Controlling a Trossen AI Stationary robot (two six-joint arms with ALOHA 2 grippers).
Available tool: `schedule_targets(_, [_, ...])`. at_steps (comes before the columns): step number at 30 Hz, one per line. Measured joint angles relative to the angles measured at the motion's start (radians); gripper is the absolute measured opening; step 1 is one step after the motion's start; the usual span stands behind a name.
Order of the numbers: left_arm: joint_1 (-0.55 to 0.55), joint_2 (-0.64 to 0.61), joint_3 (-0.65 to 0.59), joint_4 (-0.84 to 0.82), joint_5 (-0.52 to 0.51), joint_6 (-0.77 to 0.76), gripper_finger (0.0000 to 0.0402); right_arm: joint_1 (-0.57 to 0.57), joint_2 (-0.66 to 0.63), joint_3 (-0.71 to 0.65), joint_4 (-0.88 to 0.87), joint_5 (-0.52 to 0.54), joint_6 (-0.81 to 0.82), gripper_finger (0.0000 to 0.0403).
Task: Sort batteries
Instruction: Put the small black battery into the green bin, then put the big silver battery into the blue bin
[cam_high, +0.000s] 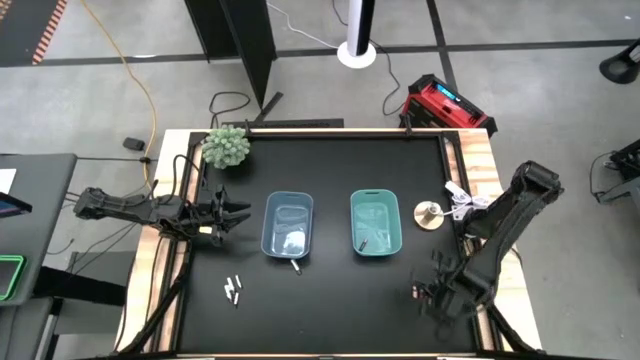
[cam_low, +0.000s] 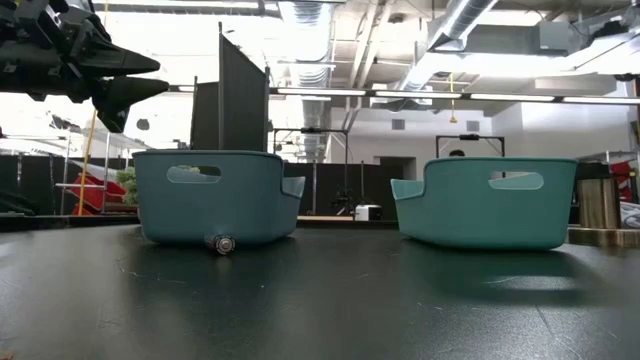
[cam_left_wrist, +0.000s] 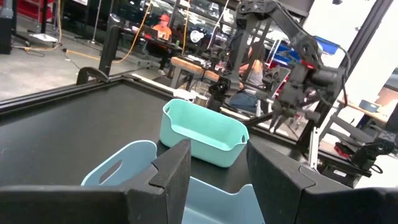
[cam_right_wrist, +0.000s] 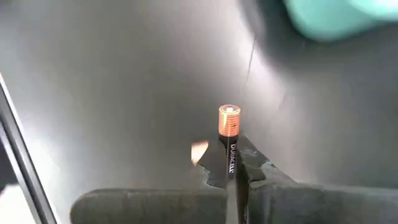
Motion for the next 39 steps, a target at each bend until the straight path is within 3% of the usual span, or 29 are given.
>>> schedule_targets(5, [0.000,0.000,0.000,0.000,0.000,0.004,0.0153,-0.168,-0.049,0.000,0.080,0.116,-0.188,0.0008])
schedule_targets(11, [0.000,0.000,0.000,0.000,0.034,0.008,0.0153,-0.383,-0.073,0.001,0.218,0.137,-0.446,0.0008])
schedule_targets(18, [0.000,0.024,0.000,0.000,0.150,0.053,0.0153,-0.548,-0.073,0.002,0.182,0.136,-0.514,0.0020])
schedule_targets(25, [-0.019,0.165,0.027,0.009,0.172,0.186,0.0153,-0.610,-0.073,0.002,0.121,0.135,-0.507,0.0111])
schedule_targets(32, [-0.094,0.385,0.178,0.004,0.189,0.372,0.0153,-0.617,-0.073,0.002,0.123,0.144,-0.506,0.0233])
schedule_targets(39, [-0.179,0.690,0.380,-0.054,0.211,0.474,0.0153,-0.596,-0.073,0.002,0.240,0.151,-0.558,0.0257])
